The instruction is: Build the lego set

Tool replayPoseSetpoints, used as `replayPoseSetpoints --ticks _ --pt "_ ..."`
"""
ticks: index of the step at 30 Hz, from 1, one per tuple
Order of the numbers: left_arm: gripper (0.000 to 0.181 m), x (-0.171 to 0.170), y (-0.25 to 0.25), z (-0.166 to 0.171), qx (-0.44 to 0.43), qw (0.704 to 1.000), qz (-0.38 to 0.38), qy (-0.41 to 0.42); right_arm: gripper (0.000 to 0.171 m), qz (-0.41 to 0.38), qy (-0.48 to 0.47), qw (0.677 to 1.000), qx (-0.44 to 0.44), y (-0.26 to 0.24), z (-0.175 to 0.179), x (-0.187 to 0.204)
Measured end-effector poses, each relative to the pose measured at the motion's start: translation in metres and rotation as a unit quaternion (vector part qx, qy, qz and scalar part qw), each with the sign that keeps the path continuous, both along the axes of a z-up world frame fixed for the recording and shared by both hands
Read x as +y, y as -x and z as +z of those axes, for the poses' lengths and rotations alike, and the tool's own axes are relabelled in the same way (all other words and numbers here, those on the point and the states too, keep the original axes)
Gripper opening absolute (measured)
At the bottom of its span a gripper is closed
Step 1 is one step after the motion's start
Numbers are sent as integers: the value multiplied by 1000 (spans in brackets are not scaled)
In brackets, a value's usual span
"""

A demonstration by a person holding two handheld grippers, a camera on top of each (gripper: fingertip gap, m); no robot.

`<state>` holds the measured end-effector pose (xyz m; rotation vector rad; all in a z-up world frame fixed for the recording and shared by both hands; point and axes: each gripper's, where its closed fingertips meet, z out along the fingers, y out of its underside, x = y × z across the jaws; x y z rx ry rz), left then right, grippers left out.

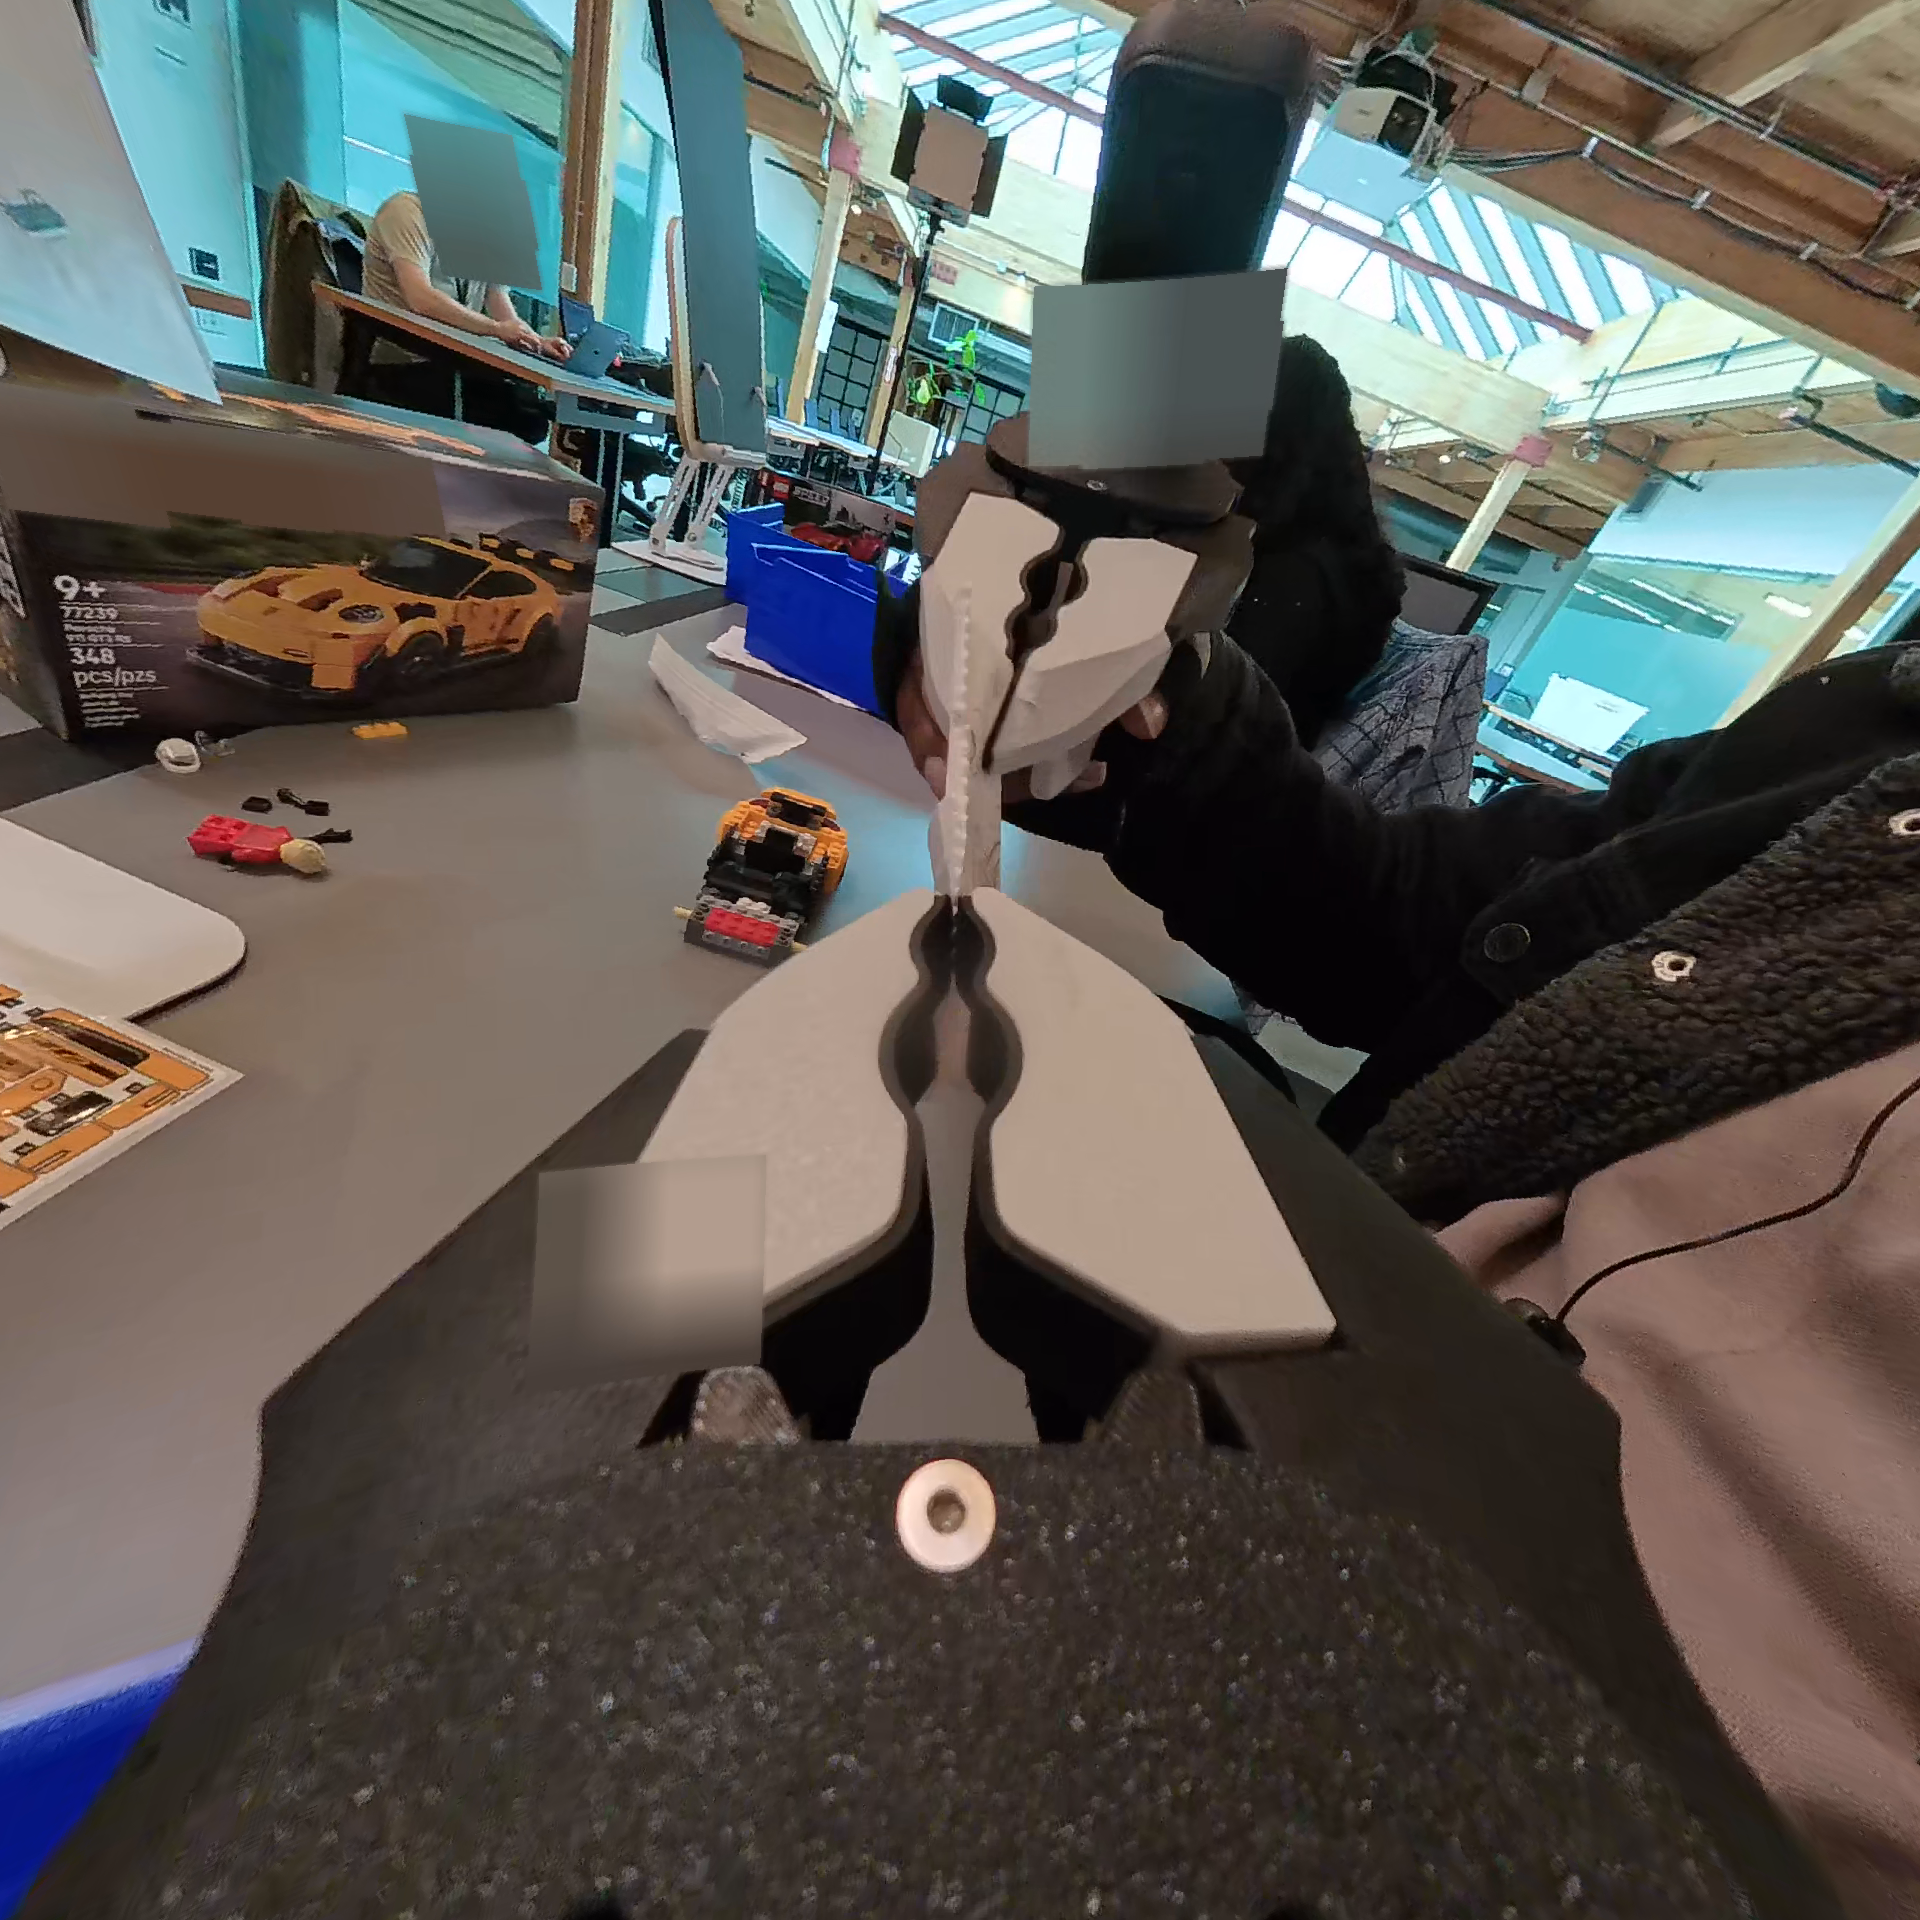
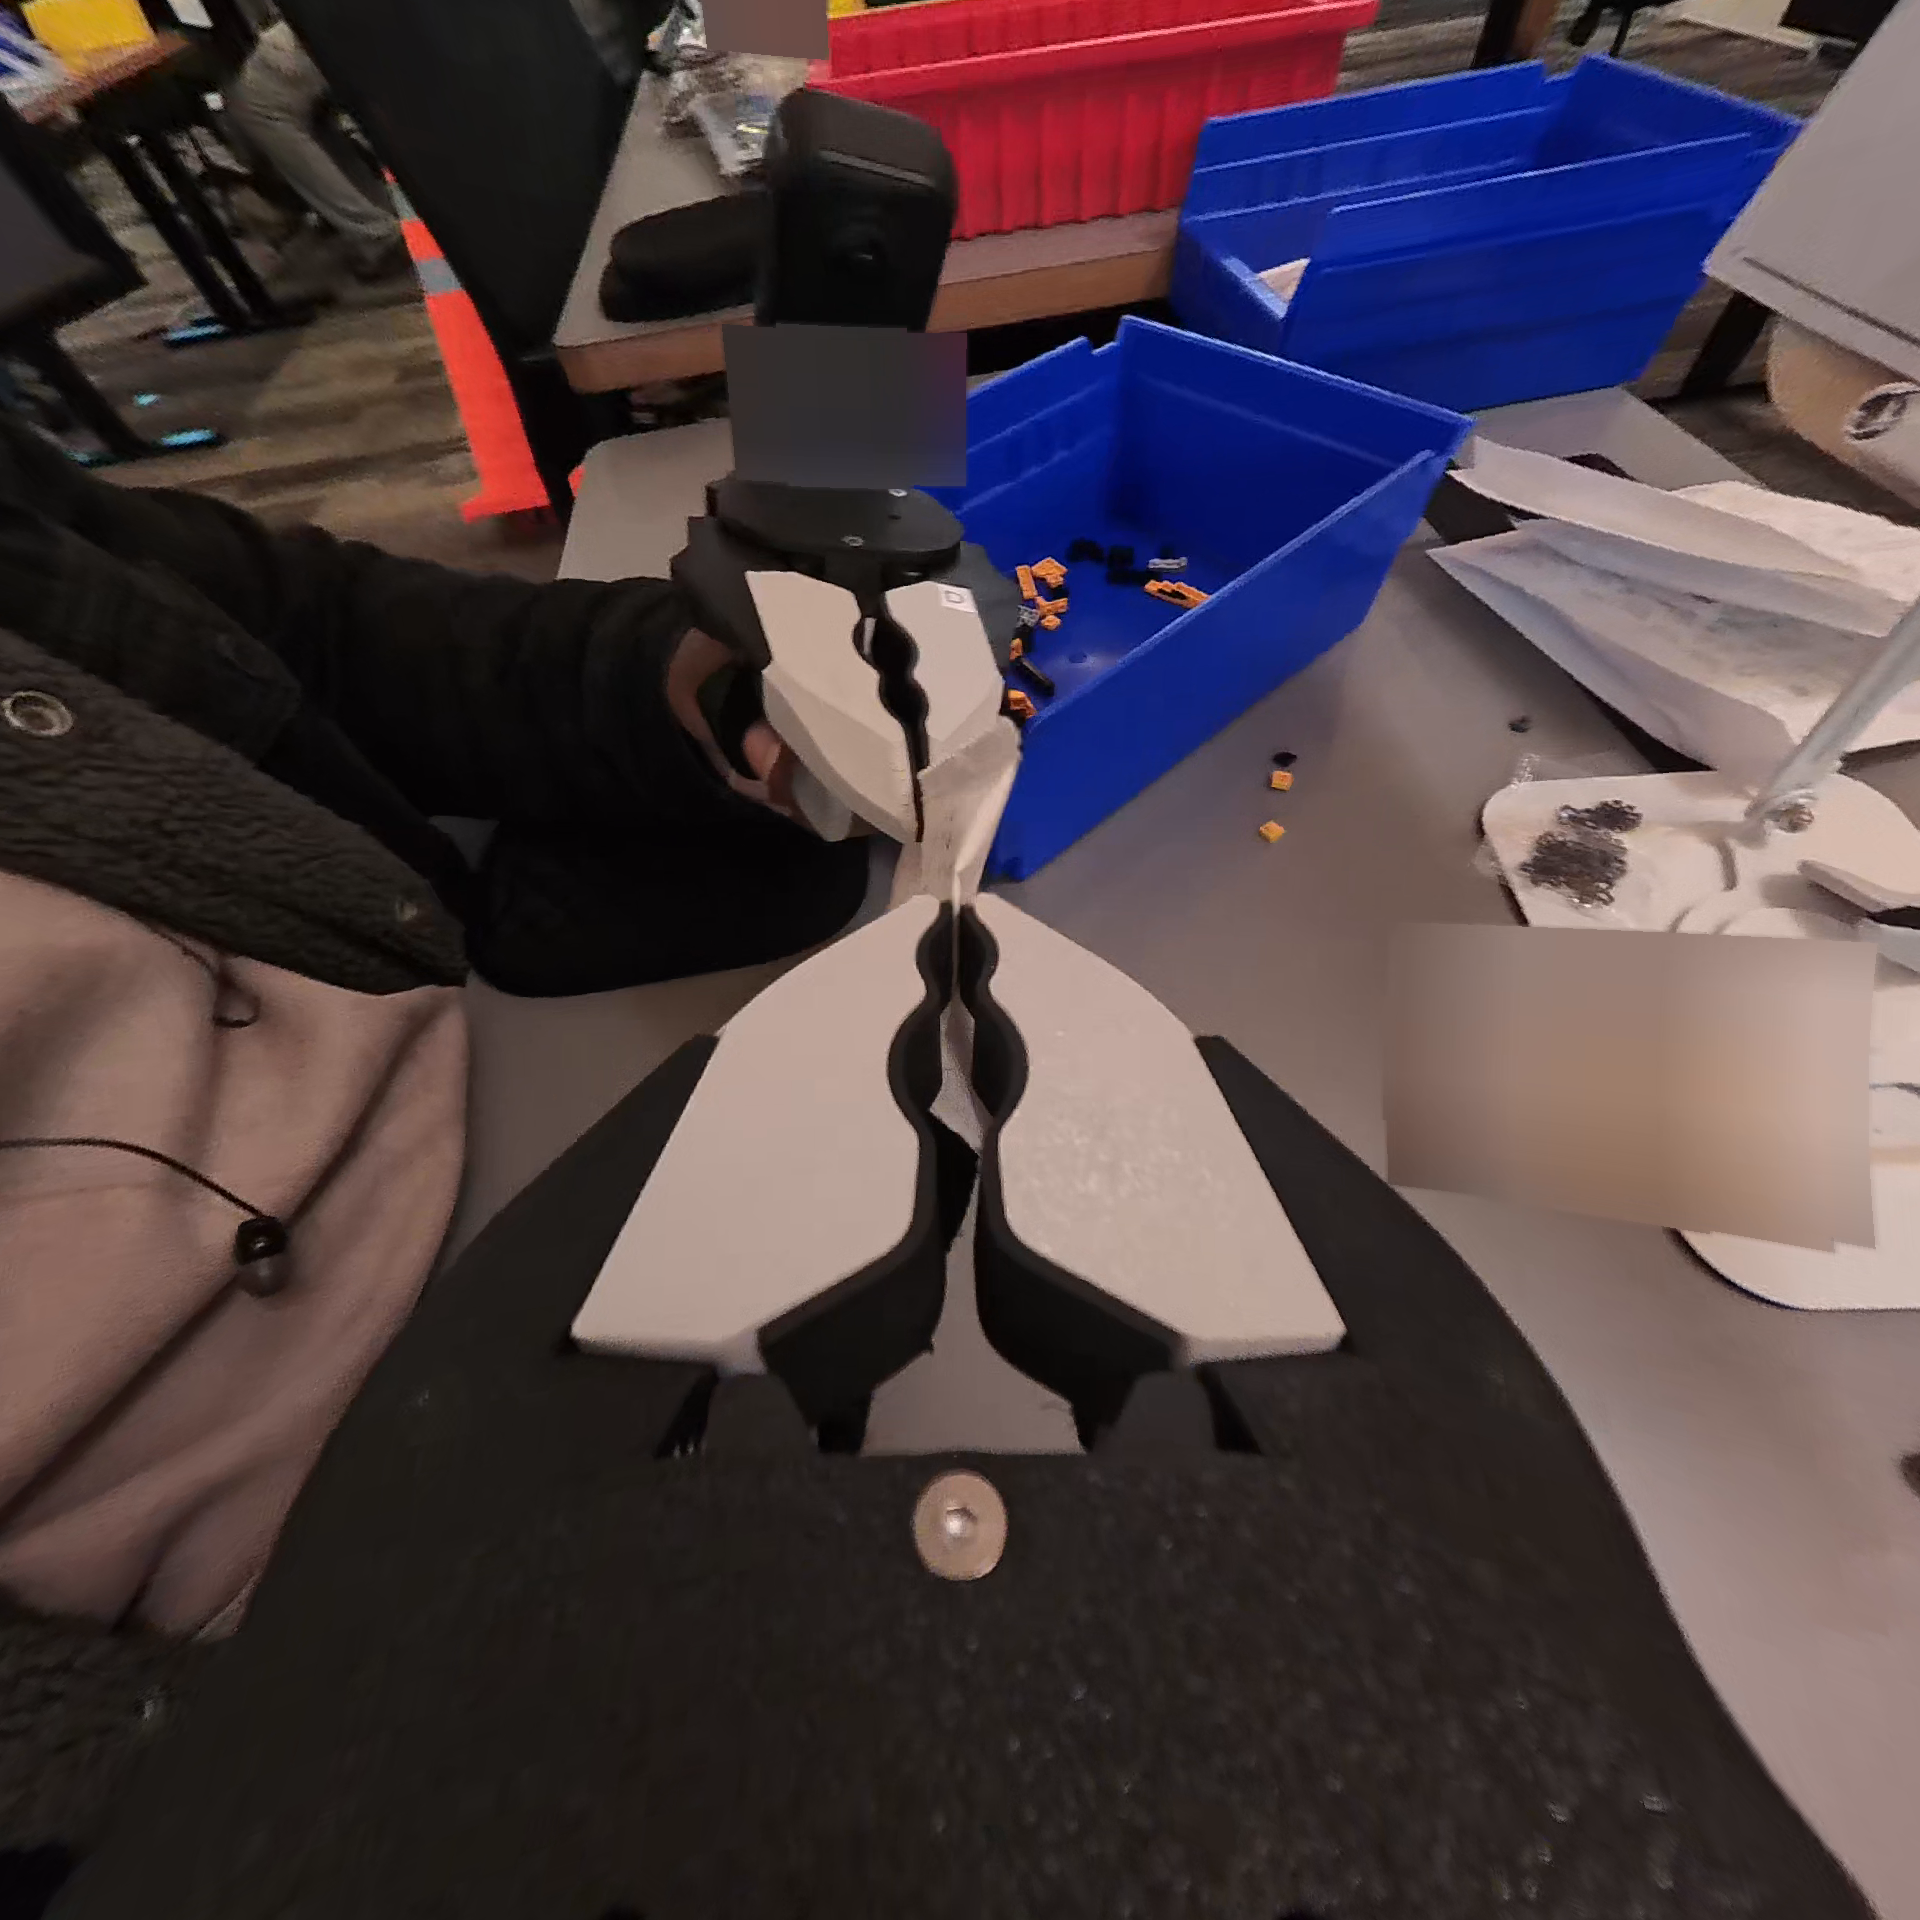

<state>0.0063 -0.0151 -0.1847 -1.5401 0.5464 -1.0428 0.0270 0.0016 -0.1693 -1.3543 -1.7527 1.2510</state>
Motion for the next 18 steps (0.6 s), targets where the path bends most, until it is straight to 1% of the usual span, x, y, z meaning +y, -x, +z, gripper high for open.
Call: replayPoseSetpoints --ticks 7,10,12,13,14,15,18 --pt "0 -3 -1 0 10 1000 -15 3 0 22 29 999 -14 -1 0 -1" --pt "1 -6 -1 0 4 1000 -27 8 0 23 26 999 -17 -1 -1 -3" --pt "15 -5 -2 2 -1 1000 -27 8 0 15 22 1000 -14 -2 0 1" --pt "18 -5 -3 2 0 1000 -26 9 0 16 24 999 -12 -3 1 1" --pt "12 -4 -4 0 7 1000 -23 10 0 20 30 999 -9 -2 1 -1" --pt "1 -2 -4 -2 16 1000 -15 9 0 21 31 999 -9 -2 0 -3" --pt "0 2 1 -6 17 1000 2 25 0 6 17 1000 -1 2 -4 1"
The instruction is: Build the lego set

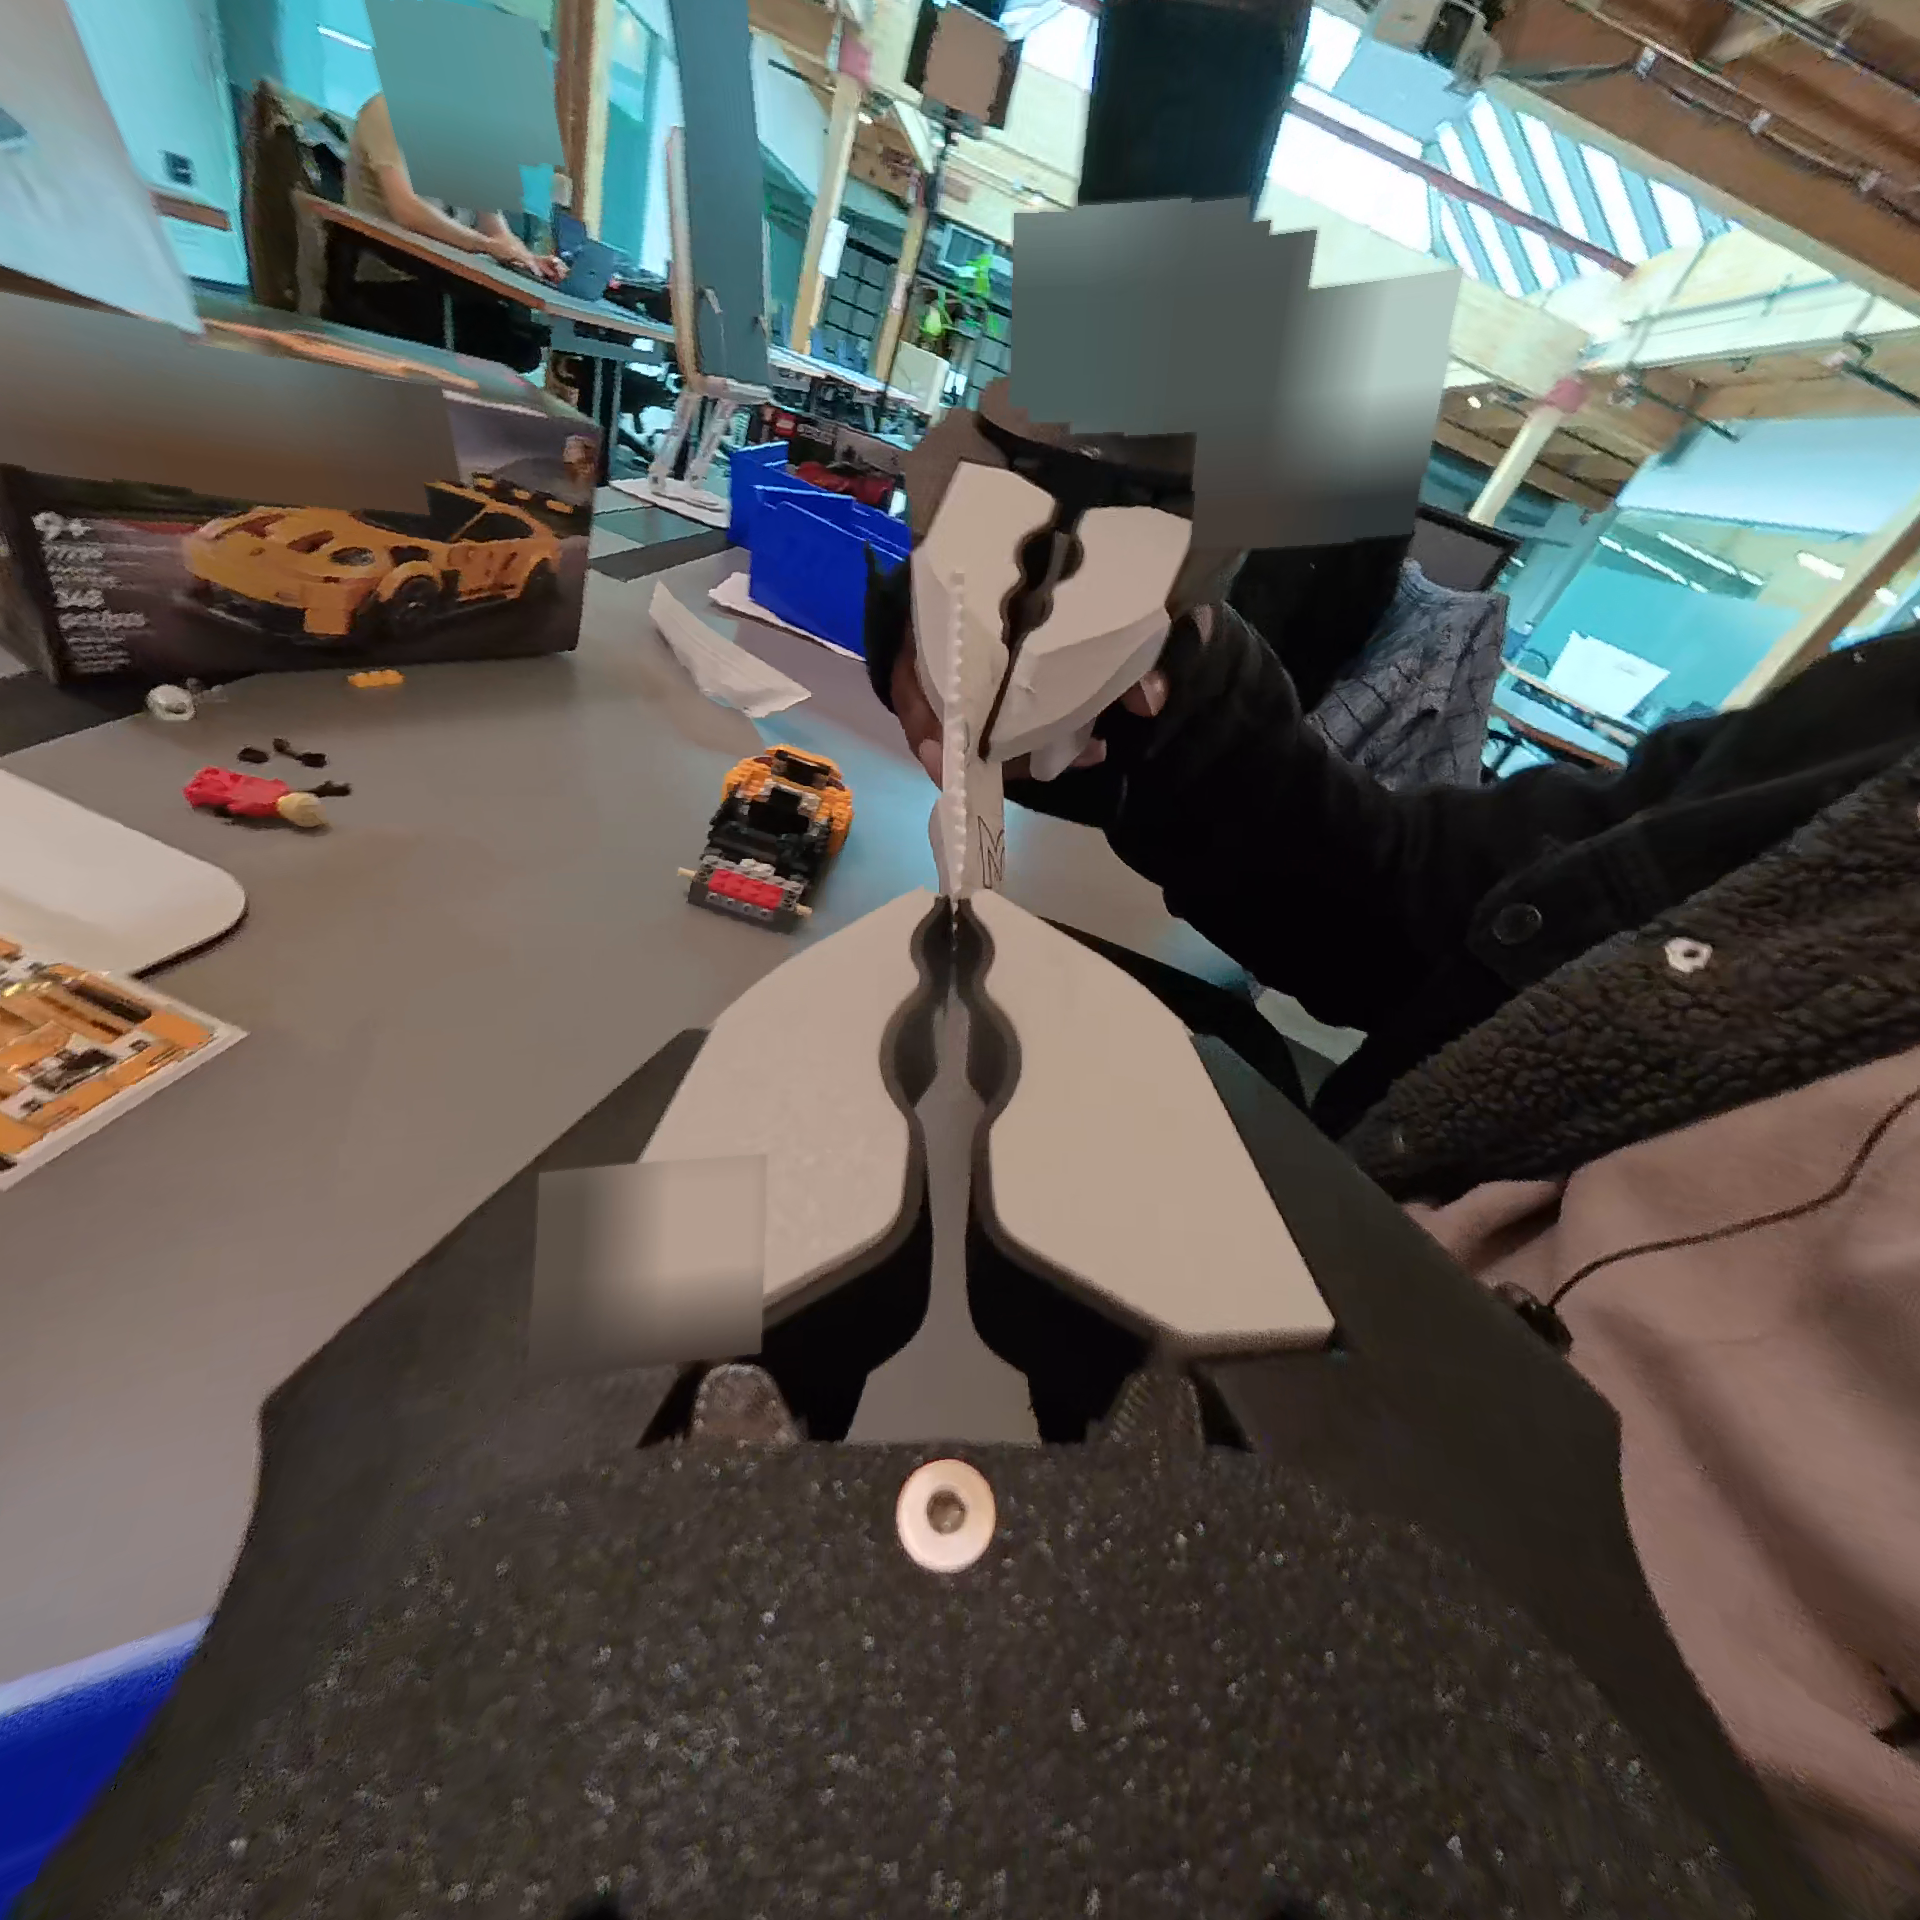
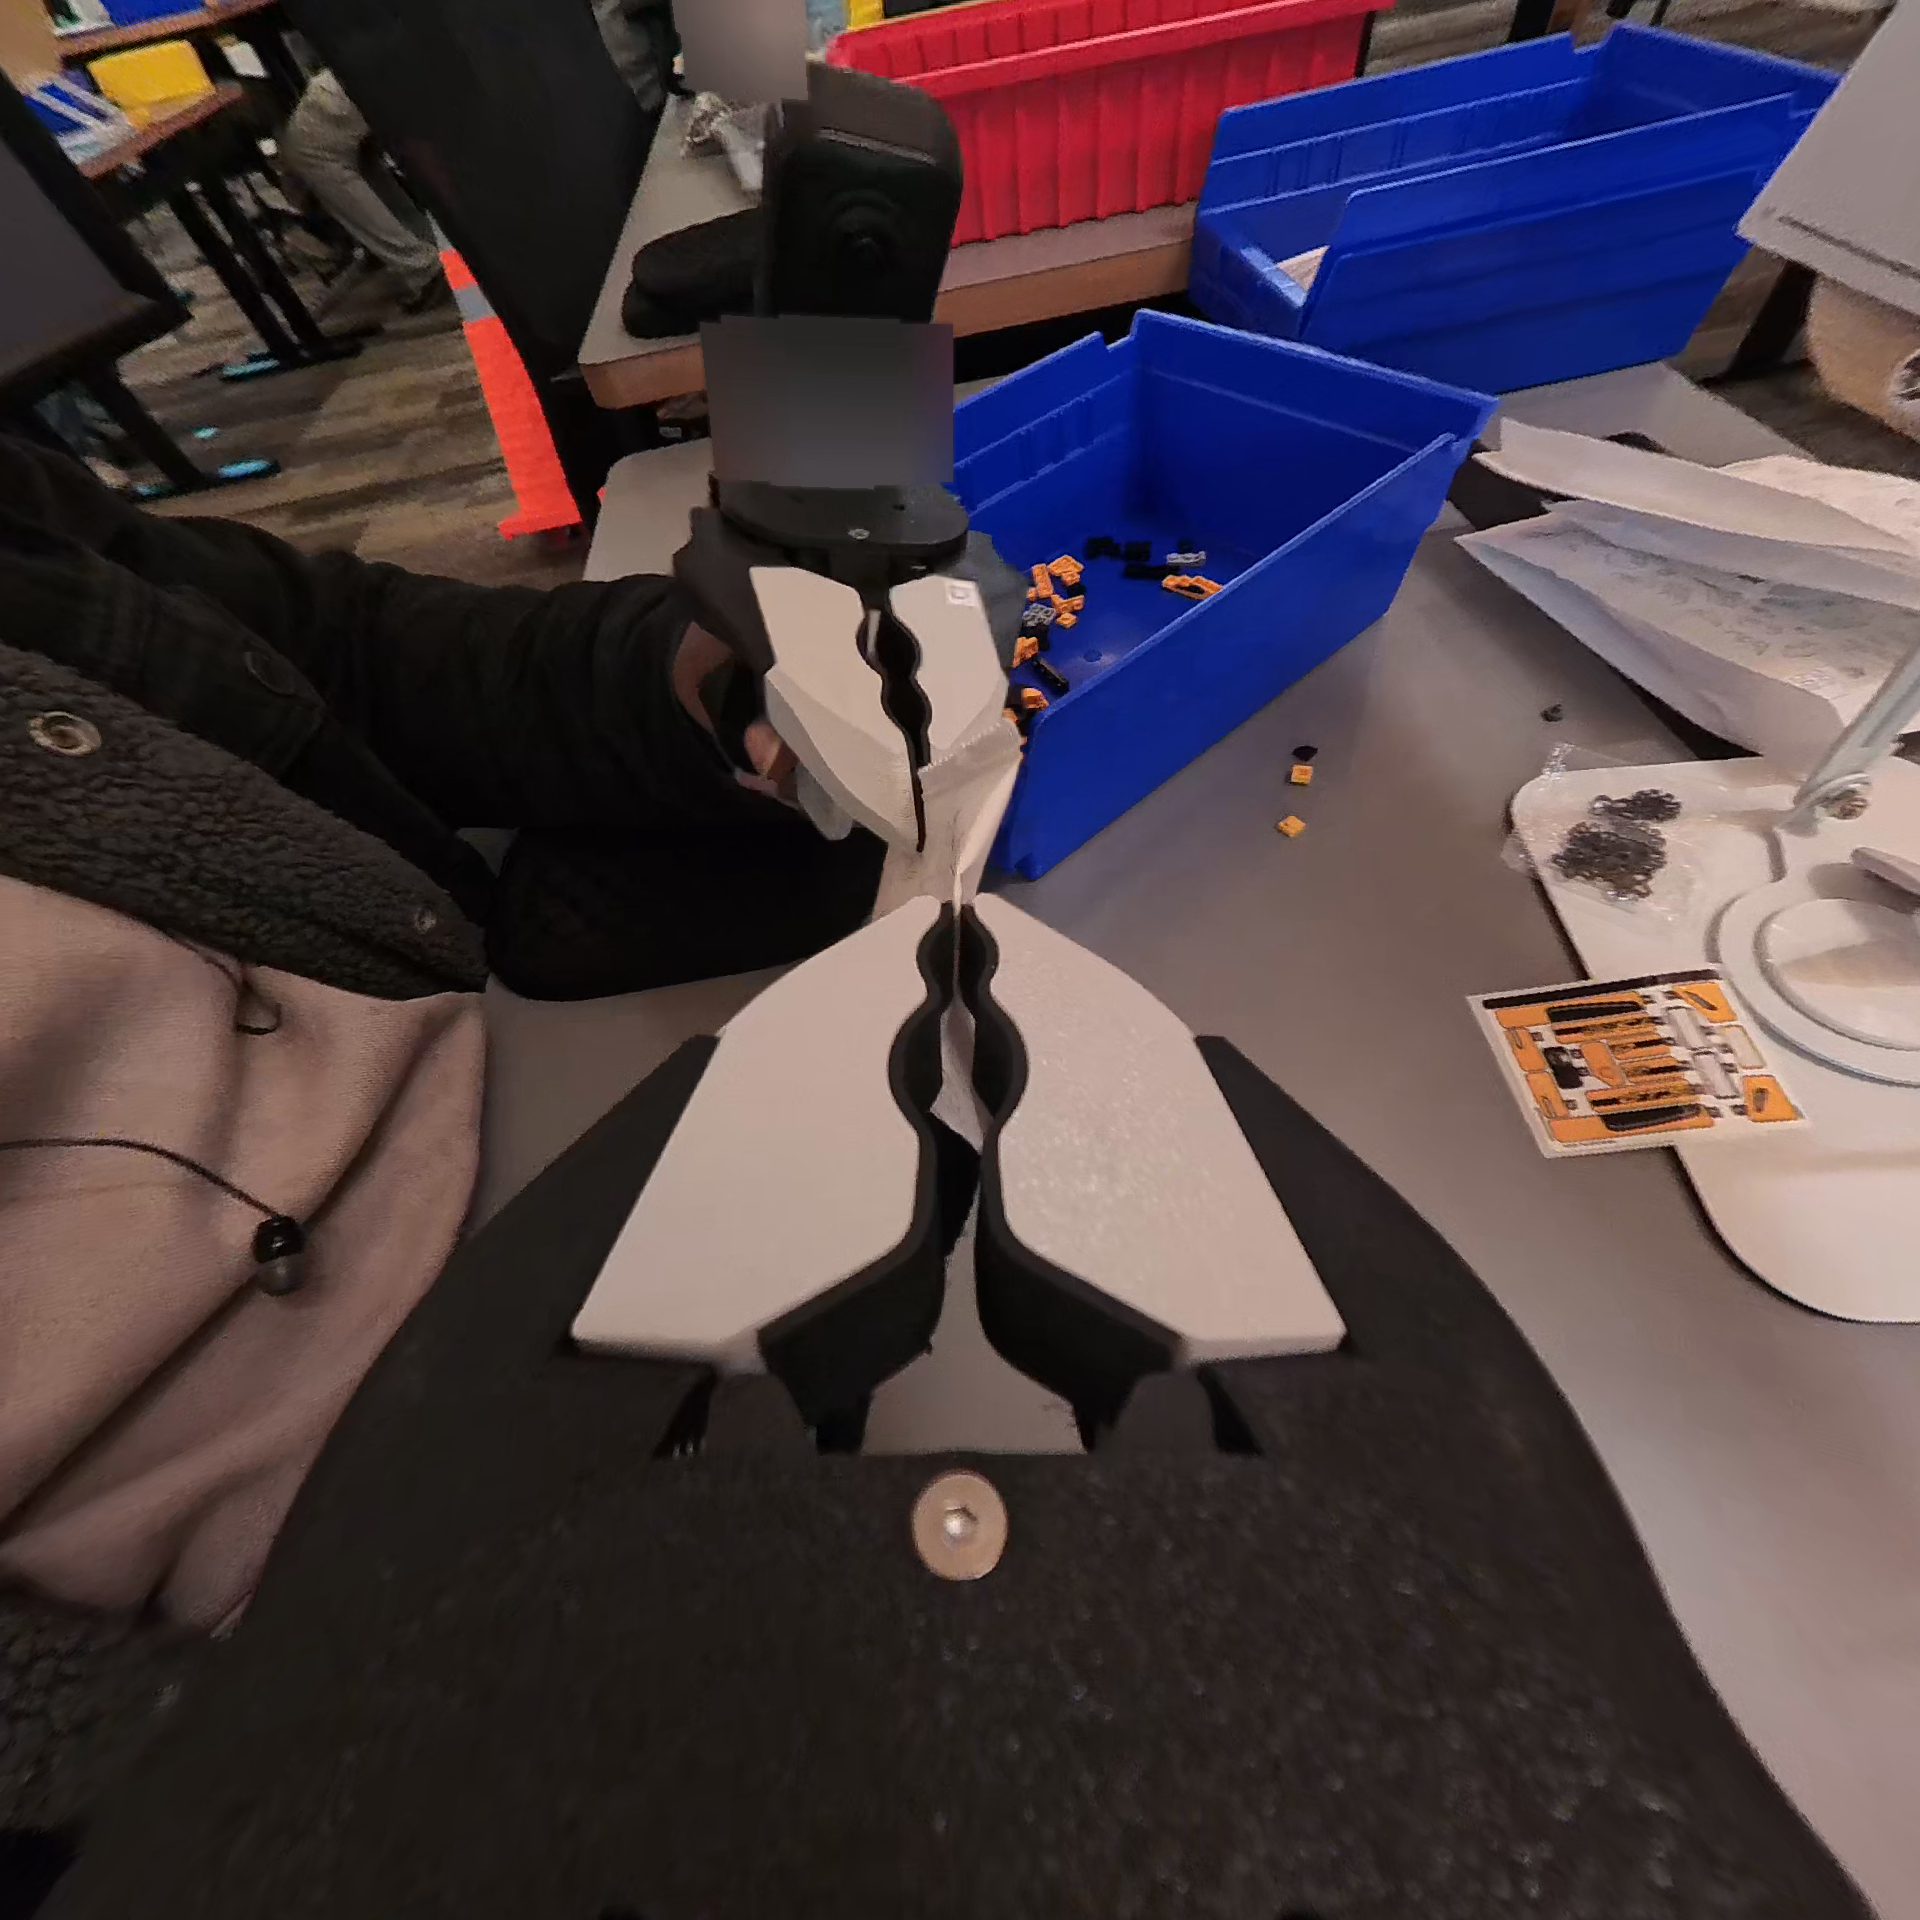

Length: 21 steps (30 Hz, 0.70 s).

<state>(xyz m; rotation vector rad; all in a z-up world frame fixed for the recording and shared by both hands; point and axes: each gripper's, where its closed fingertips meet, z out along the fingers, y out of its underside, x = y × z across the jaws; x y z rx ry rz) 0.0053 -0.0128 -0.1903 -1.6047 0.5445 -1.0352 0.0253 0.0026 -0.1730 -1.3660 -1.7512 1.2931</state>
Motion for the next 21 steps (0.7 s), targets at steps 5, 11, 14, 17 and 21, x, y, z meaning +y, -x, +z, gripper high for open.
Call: replayPoseSetpoints --ticks 5,11,14,17,21 --pt "0 21 28 -9 -9 995 92 35 15 -150 -137 976 72 7 2 39" --pt "0 29 41 -20 -10 989 120 82 0 -274 -116 953 60 -2 -23 31" --pt "0 27 40 -24 -11 988 110 109 0 -295 -173 940 16 -4 -49 15" --pt "0 26 38 -26 -10 987 103 120 0 -307 -190 932 -18 -4 -72 0" --pt "0 23 33 -30 -16 987 84 135 0 -329 -228 916 -37 -4 -94 2"
